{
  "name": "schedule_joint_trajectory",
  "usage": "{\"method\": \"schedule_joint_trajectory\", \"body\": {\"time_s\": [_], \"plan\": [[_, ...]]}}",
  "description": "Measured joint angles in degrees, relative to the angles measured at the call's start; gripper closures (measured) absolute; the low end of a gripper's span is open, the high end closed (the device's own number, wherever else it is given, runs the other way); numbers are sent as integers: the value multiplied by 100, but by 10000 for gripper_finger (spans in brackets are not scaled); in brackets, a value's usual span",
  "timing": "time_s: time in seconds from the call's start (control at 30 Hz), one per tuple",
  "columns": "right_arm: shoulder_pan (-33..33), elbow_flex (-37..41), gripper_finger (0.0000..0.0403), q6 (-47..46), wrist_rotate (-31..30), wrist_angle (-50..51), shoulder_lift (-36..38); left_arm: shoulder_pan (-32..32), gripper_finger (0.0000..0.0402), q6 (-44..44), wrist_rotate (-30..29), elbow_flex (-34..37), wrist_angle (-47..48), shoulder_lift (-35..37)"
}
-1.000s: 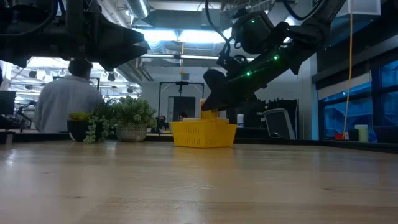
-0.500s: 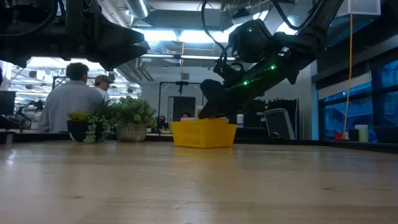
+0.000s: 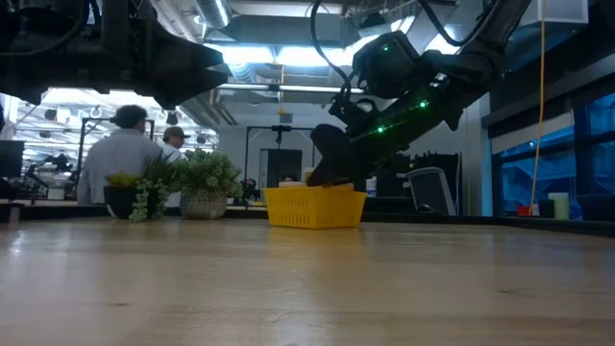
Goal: Pick and place pill bottles into a basket
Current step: Put the orange pill bottle into the yellow bin
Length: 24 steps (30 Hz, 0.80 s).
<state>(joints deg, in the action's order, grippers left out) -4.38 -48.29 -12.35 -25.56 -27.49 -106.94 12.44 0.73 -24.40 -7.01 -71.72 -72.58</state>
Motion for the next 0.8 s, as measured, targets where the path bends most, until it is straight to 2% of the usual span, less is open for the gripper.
{"method": "schedule_joint_trajectory", "body": {"time_s": [0.47,0.8], "plan": [[0,0,224,62,129,197,7,-1,137,-4,0,0,-1,0],[0,0,197,62,175,169,7,-1,137,-4,2,0,-2,0]]}}
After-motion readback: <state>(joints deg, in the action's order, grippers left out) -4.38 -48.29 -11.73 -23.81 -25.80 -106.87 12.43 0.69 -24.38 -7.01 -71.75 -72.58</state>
